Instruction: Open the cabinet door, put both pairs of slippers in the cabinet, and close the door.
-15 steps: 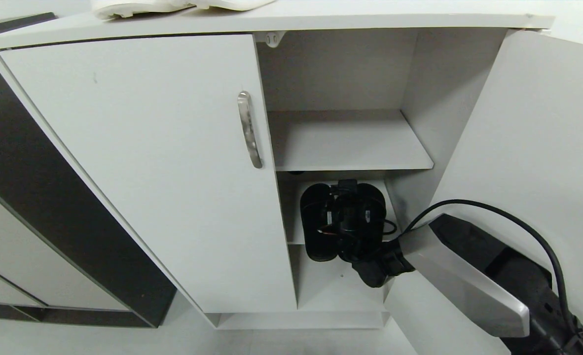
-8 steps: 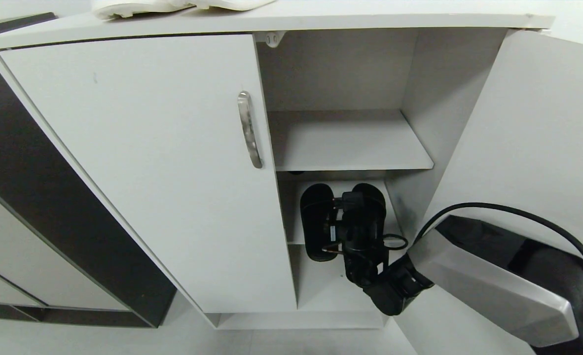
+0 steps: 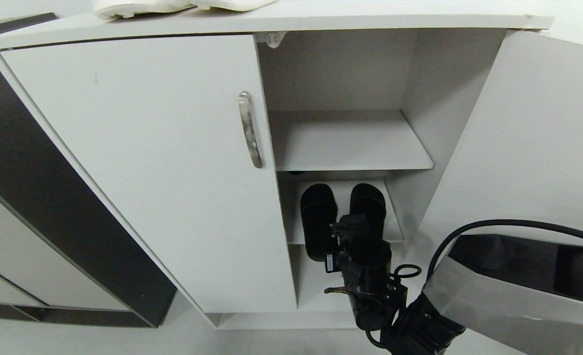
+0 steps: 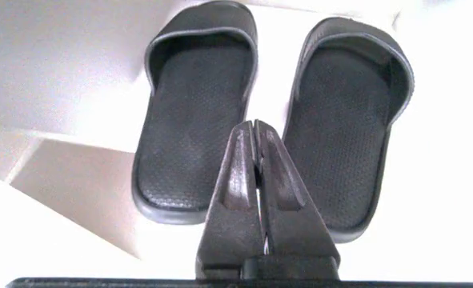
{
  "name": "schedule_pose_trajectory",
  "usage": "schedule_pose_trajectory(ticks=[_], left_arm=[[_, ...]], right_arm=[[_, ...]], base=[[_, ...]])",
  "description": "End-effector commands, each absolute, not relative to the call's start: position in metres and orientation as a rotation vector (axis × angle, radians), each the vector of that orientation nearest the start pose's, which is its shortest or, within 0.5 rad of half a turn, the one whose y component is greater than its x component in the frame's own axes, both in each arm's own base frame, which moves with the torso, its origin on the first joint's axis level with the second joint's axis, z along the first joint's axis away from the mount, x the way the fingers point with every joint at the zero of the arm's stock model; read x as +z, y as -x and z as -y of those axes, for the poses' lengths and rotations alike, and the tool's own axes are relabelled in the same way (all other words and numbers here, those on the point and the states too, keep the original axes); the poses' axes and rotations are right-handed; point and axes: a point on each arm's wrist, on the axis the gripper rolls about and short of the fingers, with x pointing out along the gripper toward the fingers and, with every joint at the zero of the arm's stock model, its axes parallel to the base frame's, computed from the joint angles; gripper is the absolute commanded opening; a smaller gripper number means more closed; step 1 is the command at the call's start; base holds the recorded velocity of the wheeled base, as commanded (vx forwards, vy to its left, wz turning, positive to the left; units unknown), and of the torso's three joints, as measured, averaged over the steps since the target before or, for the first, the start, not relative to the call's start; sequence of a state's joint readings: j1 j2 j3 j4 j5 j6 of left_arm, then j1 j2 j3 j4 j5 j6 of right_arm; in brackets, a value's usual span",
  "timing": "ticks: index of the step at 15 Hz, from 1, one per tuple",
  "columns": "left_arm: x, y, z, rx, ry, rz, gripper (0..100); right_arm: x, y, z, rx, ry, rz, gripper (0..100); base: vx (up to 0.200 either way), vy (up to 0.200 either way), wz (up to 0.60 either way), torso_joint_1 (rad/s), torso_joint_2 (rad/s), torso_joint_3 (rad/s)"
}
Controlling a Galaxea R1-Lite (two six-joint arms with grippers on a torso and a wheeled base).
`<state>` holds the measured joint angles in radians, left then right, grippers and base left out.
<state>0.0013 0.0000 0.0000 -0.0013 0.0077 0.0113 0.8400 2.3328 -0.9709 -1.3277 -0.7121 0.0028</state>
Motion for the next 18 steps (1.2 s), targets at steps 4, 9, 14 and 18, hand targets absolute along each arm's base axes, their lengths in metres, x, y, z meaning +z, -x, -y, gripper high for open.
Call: schedule_pose_trajectory(ticks=[4, 9, 14, 18], left_arm=[[0.0757, 0.0227, -0.0001, 0.009, -0.011, 0.000, 0], [0.0757, 0.0227, -0.0001, 0.009, -0.012, 0.000, 0], [0.0757, 0.0227, -0.0001, 0.009, -0.012, 0.000, 0], [0.0757, 0.0227, -0.0001, 0.009, -0.012, 0.000, 0]], right_arm=[[0.0622, -0.2816, -0.3010, 0.143, 0.018, -0.021, 0], [0.0622, -0.2816, -0.3010, 0.141, 0.018, -0.021, 0], [0.0603, -0.2802, -0.2994, 0.141, 0.025, -0.028, 0], [0.0609, -0.2794, -0.2985, 0.141, 0.026, -0.030, 0]], base=[[-0.100, 0.000, 0.00, 0.002, 0.00, -0.001], [-0.200, 0.000, 0.00, 0.000, 0.00, -0.001], [0.000, 0.000, 0.00, 0.000, 0.00, 0.000], [0.000, 0.000, 0.00, 0.000, 0.00, 0.000]])
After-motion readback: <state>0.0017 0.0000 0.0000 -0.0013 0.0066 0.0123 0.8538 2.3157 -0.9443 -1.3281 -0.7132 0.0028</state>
